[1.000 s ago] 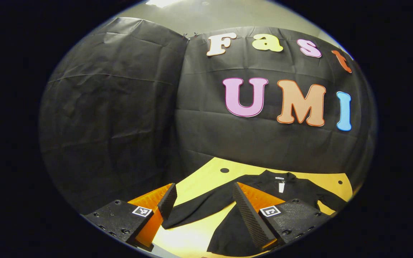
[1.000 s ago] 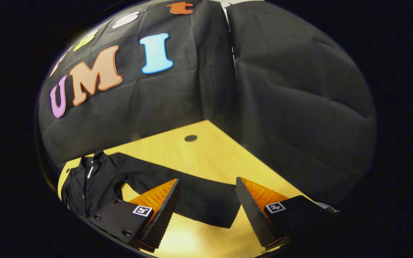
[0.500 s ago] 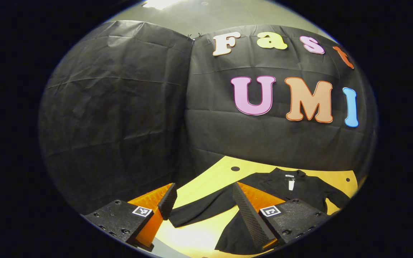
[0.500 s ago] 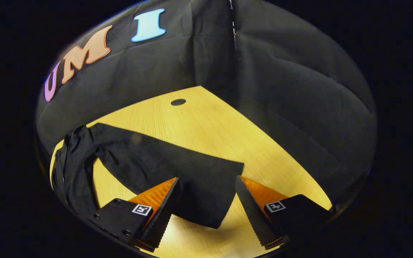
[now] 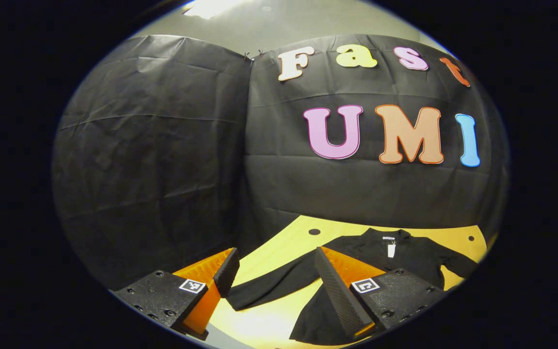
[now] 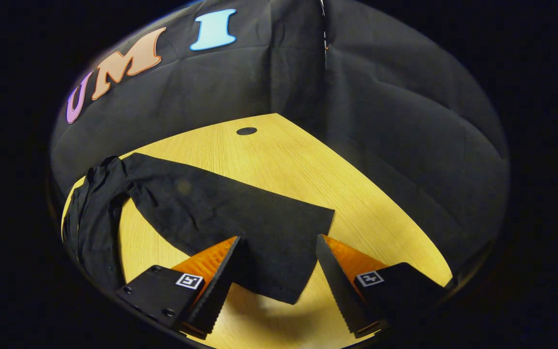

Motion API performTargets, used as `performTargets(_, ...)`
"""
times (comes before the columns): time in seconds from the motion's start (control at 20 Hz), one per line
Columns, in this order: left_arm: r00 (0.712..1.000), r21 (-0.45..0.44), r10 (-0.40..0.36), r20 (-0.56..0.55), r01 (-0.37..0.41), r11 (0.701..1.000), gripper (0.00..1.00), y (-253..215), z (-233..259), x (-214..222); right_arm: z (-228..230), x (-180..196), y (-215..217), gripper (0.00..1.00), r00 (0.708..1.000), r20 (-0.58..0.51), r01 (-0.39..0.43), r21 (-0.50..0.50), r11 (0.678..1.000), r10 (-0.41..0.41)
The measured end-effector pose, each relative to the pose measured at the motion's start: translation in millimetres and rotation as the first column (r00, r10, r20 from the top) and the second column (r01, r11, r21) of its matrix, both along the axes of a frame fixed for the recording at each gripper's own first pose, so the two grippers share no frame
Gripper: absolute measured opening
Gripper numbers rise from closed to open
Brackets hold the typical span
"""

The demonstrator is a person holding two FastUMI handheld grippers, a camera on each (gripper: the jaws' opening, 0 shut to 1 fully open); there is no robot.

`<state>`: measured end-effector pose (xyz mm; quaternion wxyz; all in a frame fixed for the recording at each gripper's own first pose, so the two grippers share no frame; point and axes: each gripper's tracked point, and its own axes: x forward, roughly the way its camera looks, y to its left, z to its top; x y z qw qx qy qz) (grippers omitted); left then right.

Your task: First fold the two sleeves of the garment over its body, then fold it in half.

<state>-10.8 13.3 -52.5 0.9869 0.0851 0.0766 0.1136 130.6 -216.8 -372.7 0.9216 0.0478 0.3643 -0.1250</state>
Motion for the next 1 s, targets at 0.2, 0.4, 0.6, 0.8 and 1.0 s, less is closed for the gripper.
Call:
performTargets(0.2,1.0,-0.003,-0.004,0.0,0.004,1.0,0.92,-2,0,0,-3,6,14,0.8,0.999,0.012,-0.051,0.011,0.999,0.05)
performTargets(0.4,1.0,-0.026,0.002,-0.003,-0.002,1.0,0.92,0,-2,-3,-1,9,23,0.45,0.997,0.021,-0.071,0.047,0.996,0.071)
performTargets(0.6,1.0,-0.044,0.007,-0.006,-0.007,0.999,0.92,-1,-3,-8,-2,14,29,0.17,0.995,0.018,-0.095,0.038,0.995,0.094)
performTargets(0.8,1.0,-0.052,0.011,-0.009,-0.011,0.999,0.93,-2,-4,-20,-1,16,30,0.14,0.995,-0.002,-0.099,0.035,0.994,0.099)
performTargets(1.0,1.0,-0.049,0.012,0.001,-0.012,0.999,0.92,-1,-2,-33,-1,19,27,0.14,0.998,-0.013,-0.062,0.067,0.996,0.063)
